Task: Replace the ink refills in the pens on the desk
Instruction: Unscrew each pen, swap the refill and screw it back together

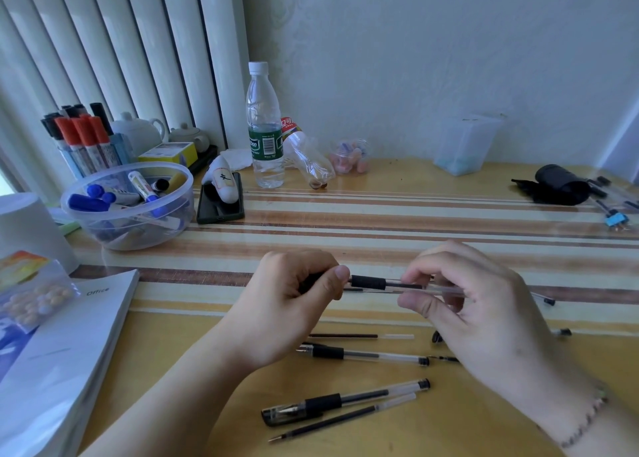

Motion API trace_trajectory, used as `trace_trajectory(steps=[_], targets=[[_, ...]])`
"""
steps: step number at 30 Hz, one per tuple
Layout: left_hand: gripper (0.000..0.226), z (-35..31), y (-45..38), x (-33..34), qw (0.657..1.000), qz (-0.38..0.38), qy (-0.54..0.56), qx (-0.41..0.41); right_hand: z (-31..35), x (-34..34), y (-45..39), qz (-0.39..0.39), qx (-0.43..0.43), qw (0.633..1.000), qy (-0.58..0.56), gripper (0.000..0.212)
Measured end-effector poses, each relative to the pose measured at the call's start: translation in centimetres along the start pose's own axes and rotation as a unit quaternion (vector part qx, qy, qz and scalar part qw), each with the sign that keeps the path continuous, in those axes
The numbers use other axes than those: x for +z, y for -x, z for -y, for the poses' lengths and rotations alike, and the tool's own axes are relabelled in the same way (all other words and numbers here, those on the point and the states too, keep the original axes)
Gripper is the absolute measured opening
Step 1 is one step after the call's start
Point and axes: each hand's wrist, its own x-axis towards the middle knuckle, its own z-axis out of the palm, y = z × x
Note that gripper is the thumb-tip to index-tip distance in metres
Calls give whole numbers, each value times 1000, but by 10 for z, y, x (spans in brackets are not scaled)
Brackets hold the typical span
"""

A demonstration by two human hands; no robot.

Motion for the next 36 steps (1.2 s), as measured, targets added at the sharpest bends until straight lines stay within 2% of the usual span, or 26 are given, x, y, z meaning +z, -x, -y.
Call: trace_trajectory(steps=[7, 12, 15, 18, 21, 23, 26, 28, 31, 33, 34, 36], targets=[[40, -2, 0, -4, 998, -9, 56, -25, -2, -1, 0, 9, -12, 1000, 8, 16], [18, -4, 0, -5, 996, -8, 70, -52, 3, -4, 0, 40, -12, 998, 42, 17], [21, 0, -3, -13, 994, -51, 60, -71, -3, -13, -3, 44, 28, 989, 138, 12], [23, 3, -5, -19, 987, -109, 65, -95, -18, -26, -8, 23, 117, 974, 191, 19], [22, 3, -6, -18, 984, -134, 72, -98, -26, -31, -10, -38, 163, 980, 111, 13], [21, 0, -5, -12, 987, -110, 72, -87, -18, -28, -10, -56, 123, 990, 33, 10], [18, -3, -3, -4, 992, -74, 70, -73, -5, -17, -7, 3, 85, 995, -57, 28], [17, -3, -2, -1, 994, -61, 65, -68, -6, -10, -3, 28, 79, 995, -47, 33], [15, -2, -2, -3, 996, -37, 48, -71, -12, -6, -2, 18, 79, 997, 0, 18], [13, 5, -4, -8, 995, -39, 34, -85, -16, -7, -3, 6, 89, 996, 24, 15], [11, 10, -5, -10, 994, -53, 12, -97, -19, -9, -4, 2, 100, 994, 32, 13], [9, 20, -6, -12, 985, -68, -102, -120, -24, -12, -6, -14, 129, 991, 41, 12]])
